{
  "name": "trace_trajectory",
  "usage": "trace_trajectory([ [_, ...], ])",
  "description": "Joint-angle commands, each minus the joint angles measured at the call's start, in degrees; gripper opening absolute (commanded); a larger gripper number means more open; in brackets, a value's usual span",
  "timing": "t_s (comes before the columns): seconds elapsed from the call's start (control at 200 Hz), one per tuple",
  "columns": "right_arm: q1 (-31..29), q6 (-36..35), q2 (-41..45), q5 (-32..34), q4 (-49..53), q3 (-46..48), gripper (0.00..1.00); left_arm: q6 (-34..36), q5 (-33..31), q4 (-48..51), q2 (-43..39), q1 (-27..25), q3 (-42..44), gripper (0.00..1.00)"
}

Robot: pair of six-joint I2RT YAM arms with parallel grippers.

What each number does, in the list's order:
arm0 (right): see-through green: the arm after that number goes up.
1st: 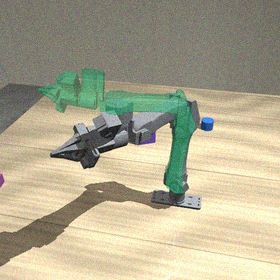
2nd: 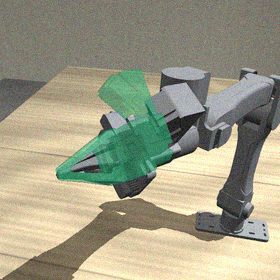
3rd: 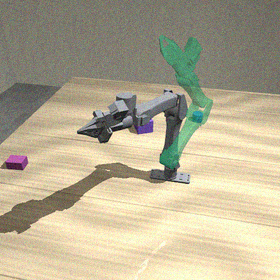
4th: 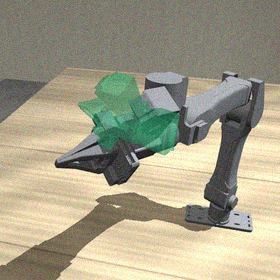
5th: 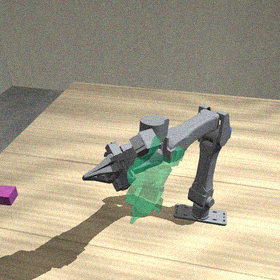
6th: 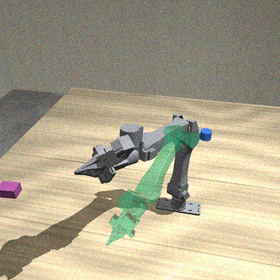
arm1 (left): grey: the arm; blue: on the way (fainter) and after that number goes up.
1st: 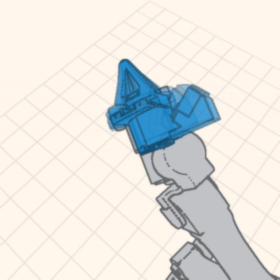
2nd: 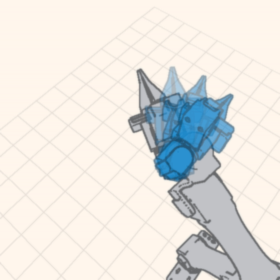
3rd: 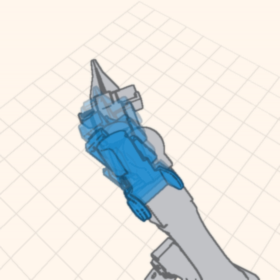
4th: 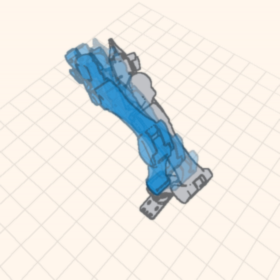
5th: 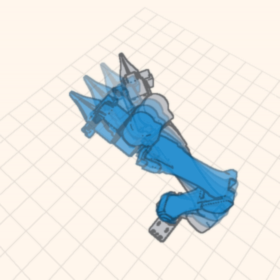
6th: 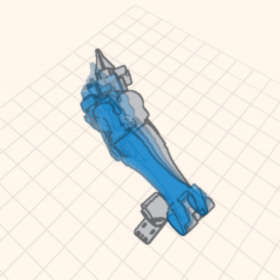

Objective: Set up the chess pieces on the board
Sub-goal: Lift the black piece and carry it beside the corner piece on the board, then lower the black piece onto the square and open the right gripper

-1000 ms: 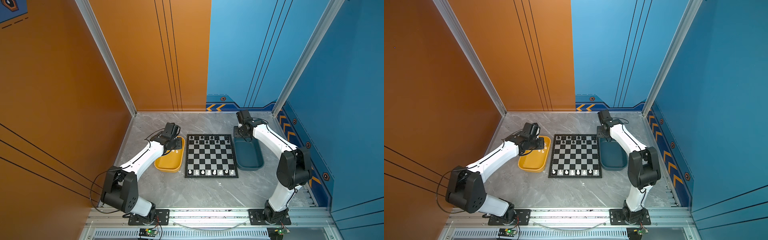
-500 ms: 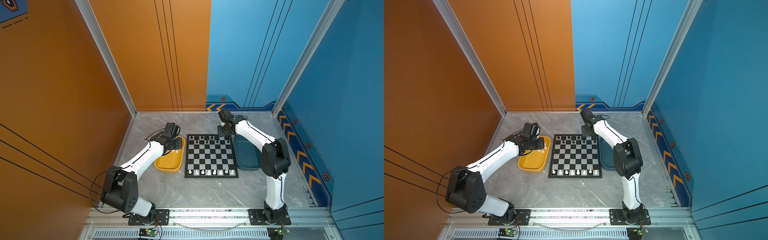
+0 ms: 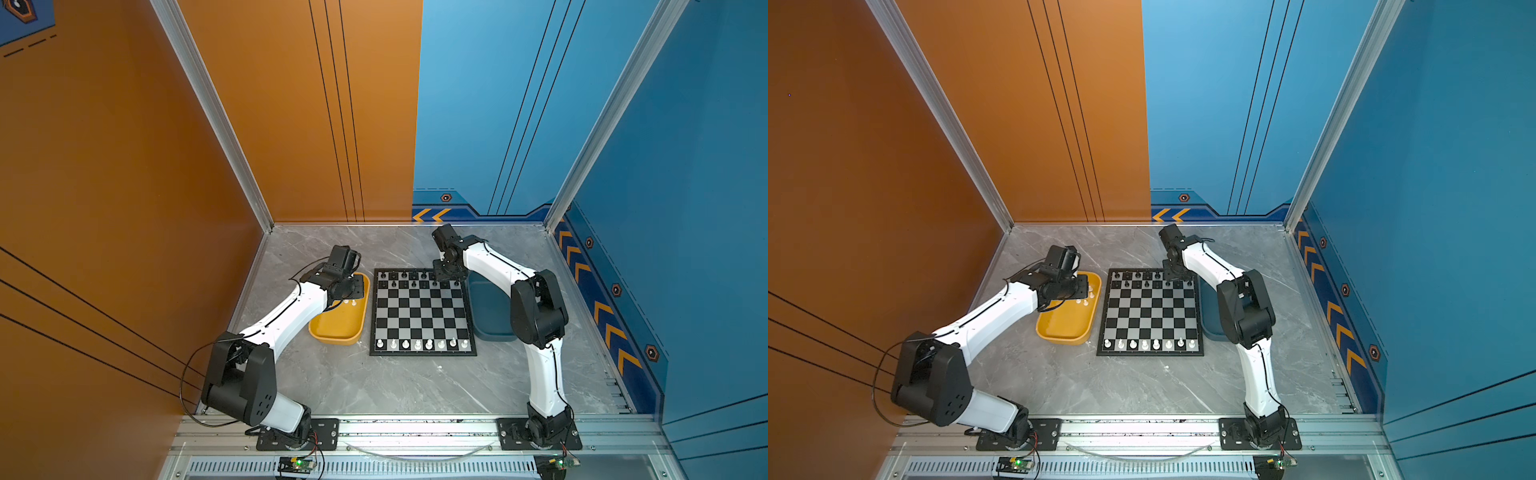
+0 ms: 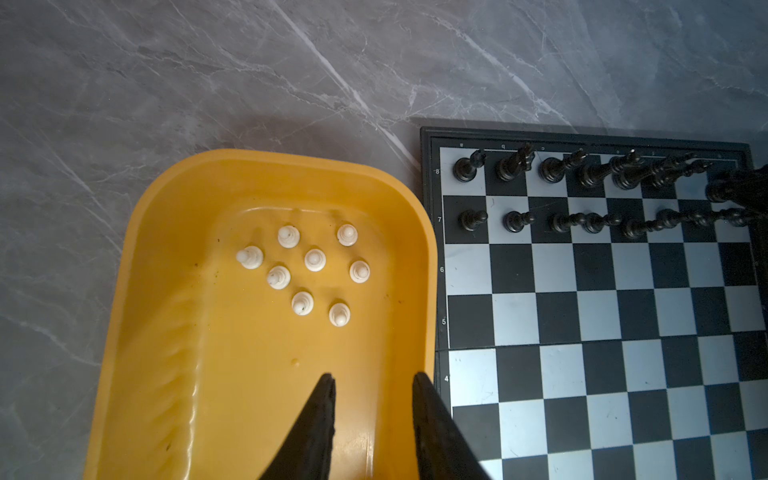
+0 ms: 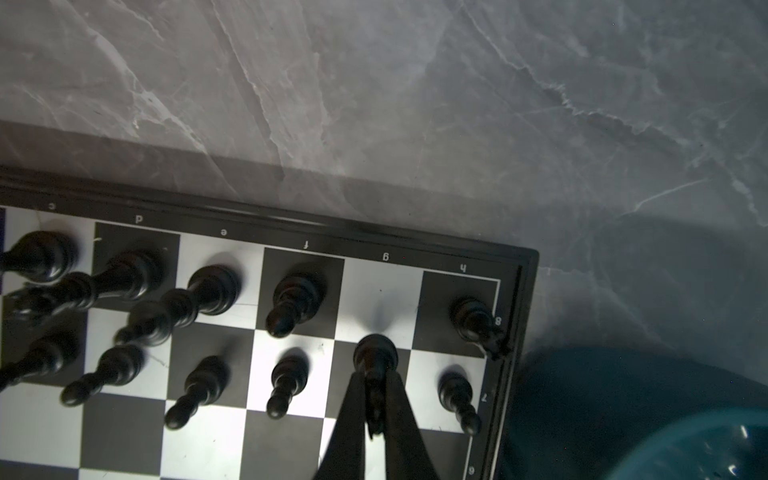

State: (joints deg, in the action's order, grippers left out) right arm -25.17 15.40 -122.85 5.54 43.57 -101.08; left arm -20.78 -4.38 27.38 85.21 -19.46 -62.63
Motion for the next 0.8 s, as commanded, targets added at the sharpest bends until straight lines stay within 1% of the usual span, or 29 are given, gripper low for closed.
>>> trace_trajectory([
  [0.0,0.9,0.1,-1.2,-1.1,1.1,-1.5,0.00,0.5,1.0,-0.1,0.7,0.2,0.7,0.34],
  [0.27,1.5,0.3,-2.0,-2.3,0.3,-1.6,0.00,0.5,1.0,-0.2,0.7,0.3,0.6,0.34],
  [0.295,1.5,0.2,-2.0,-2.4,0.3,-3.1,0.00,0.6,1.0,-0.1,0.7,0.3,0.6,0.34],
  [0.496,1.5,0.2,-2.5,-3.1,0.2,-3.8,0.00,0.6,1.0,-0.1,0.7,0.4,0.6,0.34],
  [0.791,1.6,0.2,-3.4,-2.9,0.5,-4.4,0.00,0.6,1.0,-0.1,0.7,0.4,0.7,0.34],
])
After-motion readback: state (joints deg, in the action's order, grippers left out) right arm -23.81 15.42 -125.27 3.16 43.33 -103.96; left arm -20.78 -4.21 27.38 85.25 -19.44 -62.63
